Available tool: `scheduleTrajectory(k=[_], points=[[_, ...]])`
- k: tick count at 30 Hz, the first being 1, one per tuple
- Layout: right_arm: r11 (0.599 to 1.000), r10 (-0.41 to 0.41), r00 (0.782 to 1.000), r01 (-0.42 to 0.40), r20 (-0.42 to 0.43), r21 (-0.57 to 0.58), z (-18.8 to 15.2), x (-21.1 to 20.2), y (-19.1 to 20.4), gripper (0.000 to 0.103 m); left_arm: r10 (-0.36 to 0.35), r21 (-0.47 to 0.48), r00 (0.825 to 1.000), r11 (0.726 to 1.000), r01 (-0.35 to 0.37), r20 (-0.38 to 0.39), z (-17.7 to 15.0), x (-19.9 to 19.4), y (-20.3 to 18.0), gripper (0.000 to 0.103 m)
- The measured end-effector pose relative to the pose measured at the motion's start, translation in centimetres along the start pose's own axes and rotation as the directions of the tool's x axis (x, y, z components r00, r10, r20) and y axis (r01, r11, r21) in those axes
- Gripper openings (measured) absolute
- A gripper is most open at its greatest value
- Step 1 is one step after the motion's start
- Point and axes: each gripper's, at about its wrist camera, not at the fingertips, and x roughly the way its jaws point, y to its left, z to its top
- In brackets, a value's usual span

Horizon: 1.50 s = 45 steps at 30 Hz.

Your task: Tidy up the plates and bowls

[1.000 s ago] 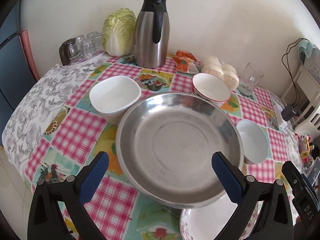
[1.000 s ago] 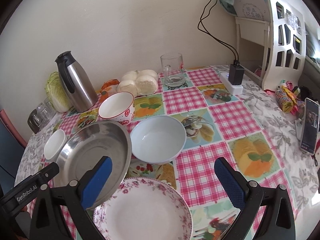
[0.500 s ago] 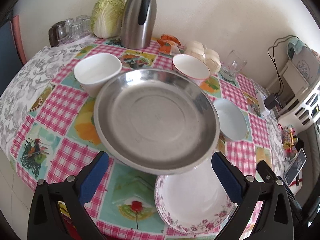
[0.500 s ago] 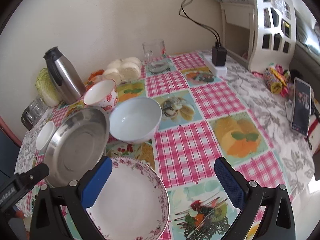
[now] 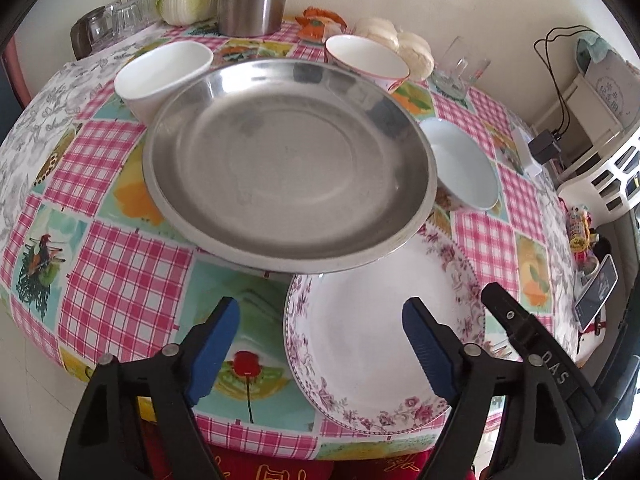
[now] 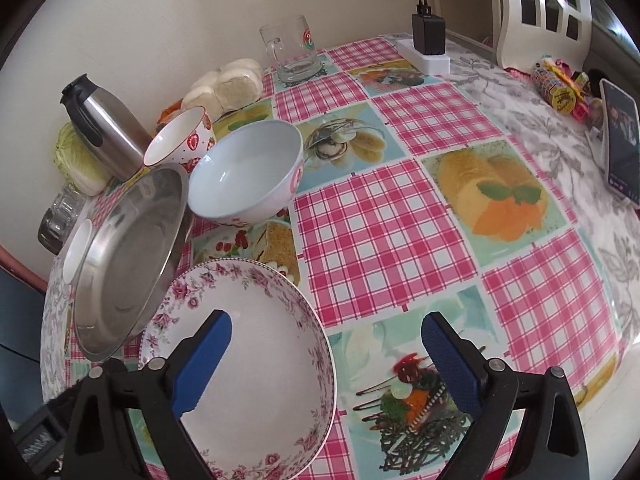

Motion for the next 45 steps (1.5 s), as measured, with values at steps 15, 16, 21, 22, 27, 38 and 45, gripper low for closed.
scheduleTrajectory(k=[15, 16, 21, 22, 27, 38, 45], points=[[0.998, 0.053, 0.995, -0.052, -0.085, 0.021, -0.6, 2.0, -0.3, 0.063, 0.034, -0.005, 0.995, 0.999, -0.034, -0.090, 0.3, 2.9, -0.2, 0.062], [0.998, 0.057, 0.994, -0.055, -0.094, 0.025, -0.6, 2.2, -0.4, 0.059, 0.034, -0.007, 0.995, 0.999, -0.035, -0.094, 0.4, 3.1, -0.2, 0.060], [0.996, 0.080, 0.989, -0.073, -0.127, 0.060, -1.0, 3.0, -1.1, 0.037, 0.027, -0.026, 0.993, 0.999, -0.030, -0.112, 0.9, 4.3, -0.3, 0.051], [0.995, 0.084, 0.988, -0.076, -0.127, 0.063, -1.0, 3.0, -1.2, 0.034, 0.026, -0.028, 0.993, 0.999, -0.029, -0.114, 0.9, 4.5, -0.3, 0.047], [0.993, 0.111, 0.986, -0.103, -0.128, 0.065, -1.0, 3.0, -1.2, 0.017, 0.005, -0.052, 0.991, 0.999, -0.013, -0.135, 1.1, 5.4, 0.1, 0.033], [0.989, 0.129, 0.984, -0.120, -0.124, 0.082, -1.0, 3.2, -1.6, 0.014, -0.052, -0.101, 0.987, 0.994, 0.037, -0.150, 1.3, 6.8, 1.0, 0.022], [0.983, 0.163, 0.979, -0.151, -0.125, 0.103, -1.1, 3.7, -1.7, 0.015, -0.048, -0.095, 0.990, 0.995, 0.035, -0.129, 0.5, 6.3, 1.6, 0.025]])
